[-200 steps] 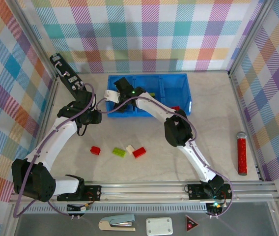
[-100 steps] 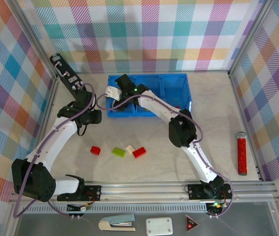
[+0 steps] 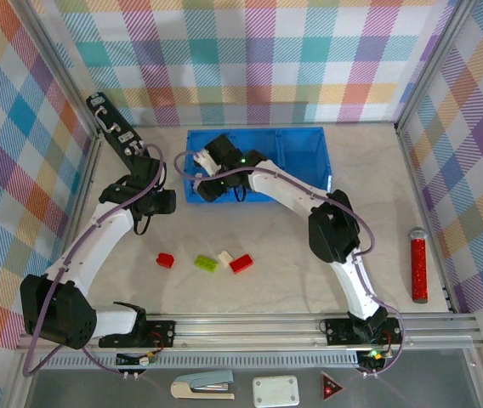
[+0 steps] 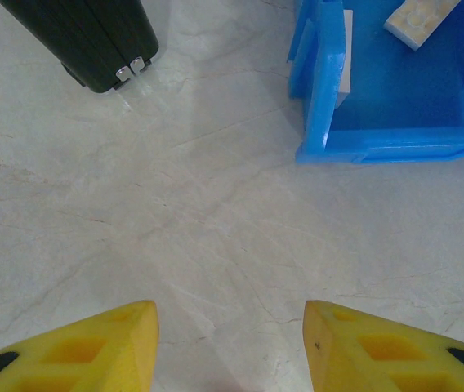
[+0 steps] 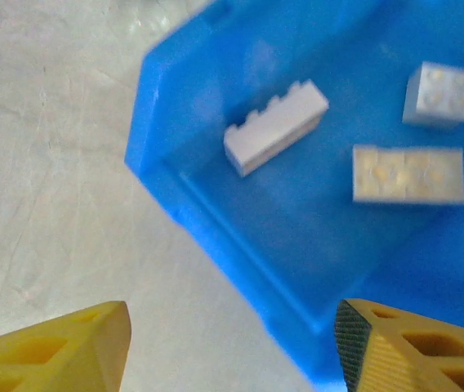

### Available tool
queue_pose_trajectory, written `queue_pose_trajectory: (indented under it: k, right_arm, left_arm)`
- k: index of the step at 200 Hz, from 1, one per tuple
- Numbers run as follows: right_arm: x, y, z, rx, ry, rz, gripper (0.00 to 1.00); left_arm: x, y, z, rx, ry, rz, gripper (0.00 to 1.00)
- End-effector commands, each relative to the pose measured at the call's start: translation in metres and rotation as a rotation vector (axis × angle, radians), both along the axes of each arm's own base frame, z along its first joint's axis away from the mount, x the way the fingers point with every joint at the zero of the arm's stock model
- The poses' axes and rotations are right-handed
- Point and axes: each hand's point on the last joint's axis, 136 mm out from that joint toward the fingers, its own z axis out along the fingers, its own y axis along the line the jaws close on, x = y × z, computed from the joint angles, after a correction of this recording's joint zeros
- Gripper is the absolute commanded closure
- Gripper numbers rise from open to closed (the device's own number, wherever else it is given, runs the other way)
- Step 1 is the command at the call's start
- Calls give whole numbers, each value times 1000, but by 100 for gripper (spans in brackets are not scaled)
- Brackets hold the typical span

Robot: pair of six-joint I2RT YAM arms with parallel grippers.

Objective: Sort the legos into containers by color
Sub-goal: Place the lego in the container, then pick up the lego from the bottom-center of the table.

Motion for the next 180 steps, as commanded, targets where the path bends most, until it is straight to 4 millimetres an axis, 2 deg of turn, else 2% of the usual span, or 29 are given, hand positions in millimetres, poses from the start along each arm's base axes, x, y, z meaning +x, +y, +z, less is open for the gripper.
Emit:
queue_pose_trajectory:
  k: [1, 36, 96, 141, 180]
  right_arm:
    - [-23, -7, 20, 58, 52, -154, 33]
    - [-57, -21, 11, 46, 156, -267, 34]
    - [-118, -37, -6, -50, 324, -314, 33]
    - [-141, -67, -23, -152, 369, -393, 31]
    - [-163, -78, -38, -207, 353, -427, 27]
  left_arm:
    - [2, 4, 1, -4, -8, 11, 50]
    - [2, 6, 1, 3, -9, 15, 50]
    - [3, 8, 0, 15, -5, 21, 50]
    - [3, 7, 0, 7, -4, 20, 50]
    - [3, 9, 3, 15, -14, 26, 50]
